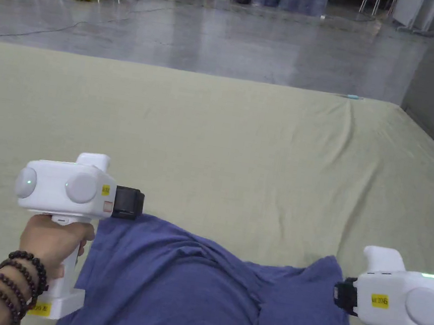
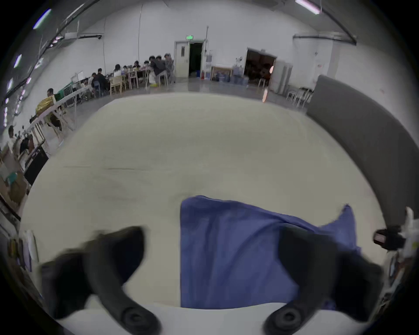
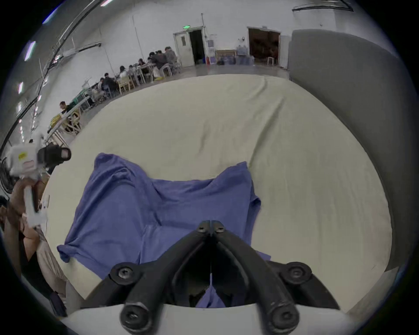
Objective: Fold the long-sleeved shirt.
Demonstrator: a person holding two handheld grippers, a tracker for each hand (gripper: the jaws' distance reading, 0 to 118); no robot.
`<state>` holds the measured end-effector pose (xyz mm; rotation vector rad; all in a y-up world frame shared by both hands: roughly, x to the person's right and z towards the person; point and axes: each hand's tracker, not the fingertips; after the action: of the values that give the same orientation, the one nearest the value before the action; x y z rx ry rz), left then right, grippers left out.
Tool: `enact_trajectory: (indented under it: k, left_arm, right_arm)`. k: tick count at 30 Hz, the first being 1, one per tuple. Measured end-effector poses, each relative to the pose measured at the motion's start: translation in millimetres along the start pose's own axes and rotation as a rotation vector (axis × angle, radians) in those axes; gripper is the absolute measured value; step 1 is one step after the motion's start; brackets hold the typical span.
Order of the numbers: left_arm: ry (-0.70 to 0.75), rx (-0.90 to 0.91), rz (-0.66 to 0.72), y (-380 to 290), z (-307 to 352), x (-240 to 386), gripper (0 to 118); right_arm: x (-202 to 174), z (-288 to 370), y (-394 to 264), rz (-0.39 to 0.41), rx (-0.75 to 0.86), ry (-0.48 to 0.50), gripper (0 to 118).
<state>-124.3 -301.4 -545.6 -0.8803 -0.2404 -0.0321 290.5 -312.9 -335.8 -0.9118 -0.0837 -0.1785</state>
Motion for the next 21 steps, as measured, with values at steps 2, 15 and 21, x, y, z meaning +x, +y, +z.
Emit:
enact_trajectory:
  k: [2,15,21]
  left_arm:
    - [0.036,-0.039,0.021,12,-38,-6,117]
    - [0.153,-0.102,-0.063,7,-95,2,14]
    - [-0.016,-0.031,-0.006,14,-38,-12,0]
  right_arm:
    - [0,-8,0,0.007,-0.01,0.007,0]
    - [21,-42,24,0.012,-0.061,-0.036,0]
    - [34,-57,87,0.009,-0.044,-0.073,0]
